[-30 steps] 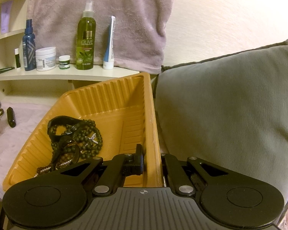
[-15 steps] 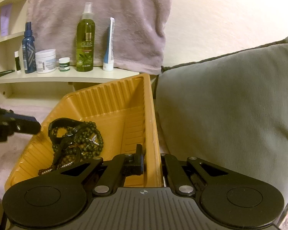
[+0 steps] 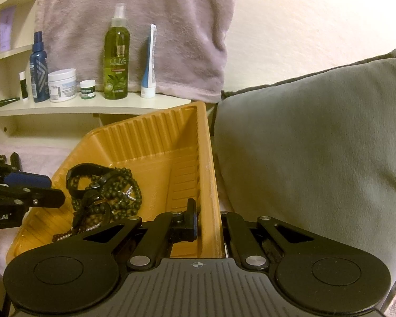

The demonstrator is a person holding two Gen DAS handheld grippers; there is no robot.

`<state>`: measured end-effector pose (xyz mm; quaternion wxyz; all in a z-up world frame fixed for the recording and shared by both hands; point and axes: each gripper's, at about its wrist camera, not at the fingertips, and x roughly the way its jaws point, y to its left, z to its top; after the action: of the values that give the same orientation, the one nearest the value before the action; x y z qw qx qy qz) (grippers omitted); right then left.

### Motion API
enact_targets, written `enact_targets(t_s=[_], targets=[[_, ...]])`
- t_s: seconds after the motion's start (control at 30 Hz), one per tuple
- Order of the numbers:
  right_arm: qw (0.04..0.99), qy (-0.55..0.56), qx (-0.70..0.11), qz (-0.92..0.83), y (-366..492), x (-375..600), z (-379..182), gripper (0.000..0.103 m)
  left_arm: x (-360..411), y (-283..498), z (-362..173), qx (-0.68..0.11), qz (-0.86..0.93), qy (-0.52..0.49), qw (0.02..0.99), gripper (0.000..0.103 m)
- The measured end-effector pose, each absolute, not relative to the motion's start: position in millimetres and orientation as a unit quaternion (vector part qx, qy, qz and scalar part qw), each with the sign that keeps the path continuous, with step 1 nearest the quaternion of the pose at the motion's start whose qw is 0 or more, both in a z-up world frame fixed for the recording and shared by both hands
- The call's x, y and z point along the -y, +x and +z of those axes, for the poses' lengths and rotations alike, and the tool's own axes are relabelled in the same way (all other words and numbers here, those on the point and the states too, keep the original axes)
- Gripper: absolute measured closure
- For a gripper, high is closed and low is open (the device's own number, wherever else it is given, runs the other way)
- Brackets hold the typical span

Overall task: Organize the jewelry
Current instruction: 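Carry the bracelet over the tray with the left tool and open it, then move the left tool back to the towel and grasp the brown bead bracelet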

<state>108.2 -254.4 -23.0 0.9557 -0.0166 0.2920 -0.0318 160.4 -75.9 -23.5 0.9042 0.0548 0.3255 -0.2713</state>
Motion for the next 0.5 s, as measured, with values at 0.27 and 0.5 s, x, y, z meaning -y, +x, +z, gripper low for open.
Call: enact_targets(t_s=[0.27,0.5], targets=[[0.956,-0.018,-0.292,-0.032,108.0,253.5,-22.6,0.1,44.1,153.7,-23.8,-0.321,-0.22,0.046,0.92,0.08],[0.956,-0.017,-0.291,-0.032,108.0,252.4,-22.3,0.1,2.1,161.2,-25.4,-0.321,-0.154,0.033,0.934,0.08]])
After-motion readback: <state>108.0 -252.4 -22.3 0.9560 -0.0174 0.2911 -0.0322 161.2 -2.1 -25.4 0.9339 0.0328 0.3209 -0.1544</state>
